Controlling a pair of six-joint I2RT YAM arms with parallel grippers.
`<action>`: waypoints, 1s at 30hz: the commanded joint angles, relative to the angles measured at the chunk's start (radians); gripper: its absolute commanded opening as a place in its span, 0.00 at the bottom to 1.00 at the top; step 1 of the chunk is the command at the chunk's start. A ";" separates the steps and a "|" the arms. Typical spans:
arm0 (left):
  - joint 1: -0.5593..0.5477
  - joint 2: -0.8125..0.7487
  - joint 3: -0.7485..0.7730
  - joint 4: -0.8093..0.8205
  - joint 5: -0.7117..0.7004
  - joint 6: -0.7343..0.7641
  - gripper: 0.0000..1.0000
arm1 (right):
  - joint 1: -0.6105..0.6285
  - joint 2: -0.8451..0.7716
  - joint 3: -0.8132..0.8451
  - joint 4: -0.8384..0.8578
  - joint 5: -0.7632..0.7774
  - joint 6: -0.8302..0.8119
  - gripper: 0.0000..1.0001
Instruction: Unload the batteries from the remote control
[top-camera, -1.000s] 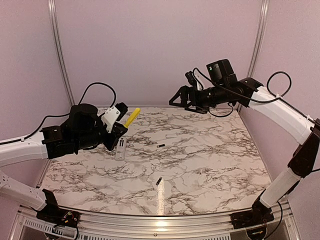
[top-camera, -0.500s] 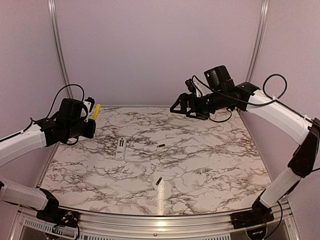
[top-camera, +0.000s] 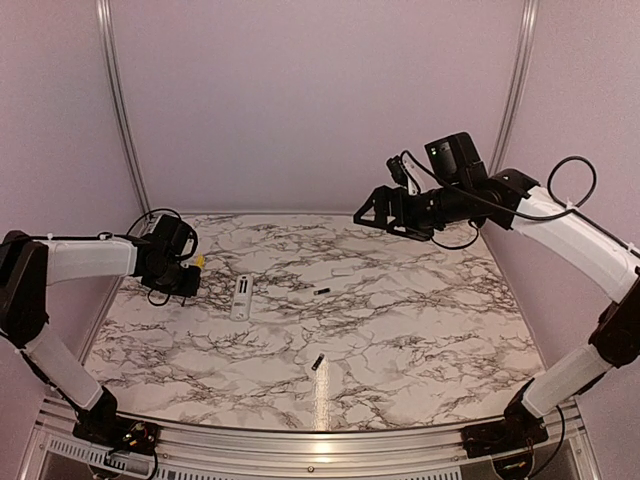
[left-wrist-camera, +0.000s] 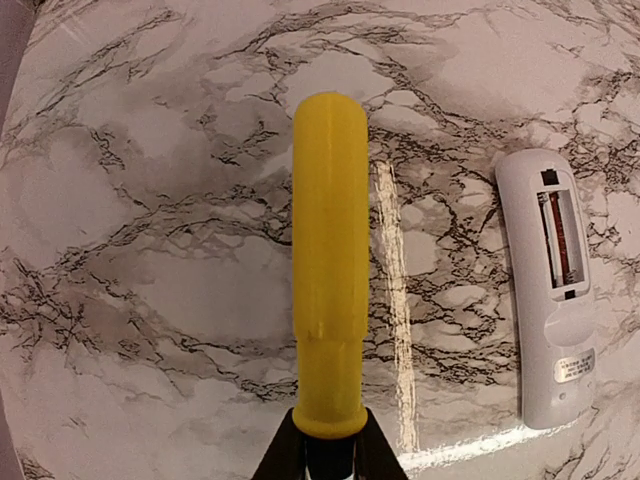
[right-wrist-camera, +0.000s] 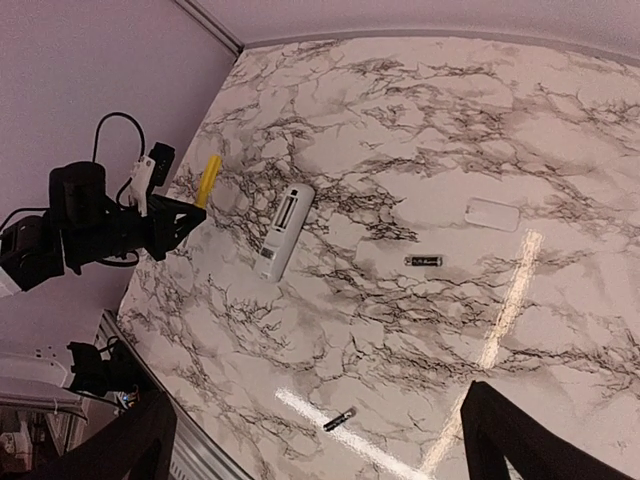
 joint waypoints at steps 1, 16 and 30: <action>0.007 0.076 0.032 -0.024 0.075 -0.038 0.02 | -0.011 -0.036 -0.022 -0.009 0.036 0.013 0.98; 0.008 0.167 -0.011 -0.031 0.092 -0.101 0.05 | -0.013 -0.060 -0.043 -0.012 0.060 0.005 0.98; 0.008 0.201 -0.016 -0.034 0.075 -0.136 0.18 | -0.013 -0.101 -0.080 -0.015 0.076 0.012 0.98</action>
